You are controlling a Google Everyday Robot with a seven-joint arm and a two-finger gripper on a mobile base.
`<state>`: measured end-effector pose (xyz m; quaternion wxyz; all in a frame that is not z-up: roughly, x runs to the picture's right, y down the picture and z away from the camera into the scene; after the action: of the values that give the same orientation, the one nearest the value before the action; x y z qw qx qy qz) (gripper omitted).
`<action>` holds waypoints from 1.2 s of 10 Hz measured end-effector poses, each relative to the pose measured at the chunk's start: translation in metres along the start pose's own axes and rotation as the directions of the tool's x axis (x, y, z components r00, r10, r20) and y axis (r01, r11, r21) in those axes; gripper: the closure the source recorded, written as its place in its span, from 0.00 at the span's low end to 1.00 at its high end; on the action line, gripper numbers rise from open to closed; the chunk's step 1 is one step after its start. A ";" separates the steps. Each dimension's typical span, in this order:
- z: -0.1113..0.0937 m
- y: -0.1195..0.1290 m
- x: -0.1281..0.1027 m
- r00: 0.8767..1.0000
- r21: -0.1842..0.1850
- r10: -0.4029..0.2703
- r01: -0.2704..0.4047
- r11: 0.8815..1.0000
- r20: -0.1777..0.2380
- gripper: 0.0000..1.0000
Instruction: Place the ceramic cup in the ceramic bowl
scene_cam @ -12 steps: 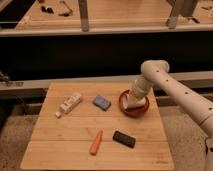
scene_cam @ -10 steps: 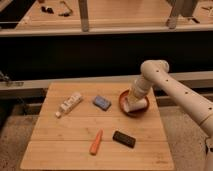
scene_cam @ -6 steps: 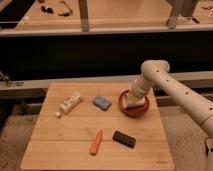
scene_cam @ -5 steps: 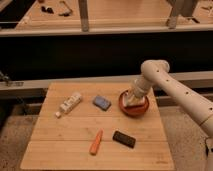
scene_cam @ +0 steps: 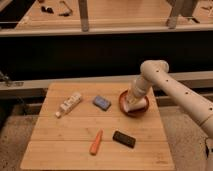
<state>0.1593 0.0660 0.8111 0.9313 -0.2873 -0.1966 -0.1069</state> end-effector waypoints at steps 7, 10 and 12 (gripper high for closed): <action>-0.001 -0.001 -0.003 1.000 0.010 0.013 -0.013 1.000 0.004 0.67; -0.001 -0.001 -0.003 1.000 0.010 0.013 -0.013 1.000 0.004 0.67; -0.001 -0.001 -0.003 1.000 0.009 0.012 -0.013 1.000 0.004 0.67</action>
<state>0.1563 0.0650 0.8093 0.9329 -0.2843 -0.1973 -0.0995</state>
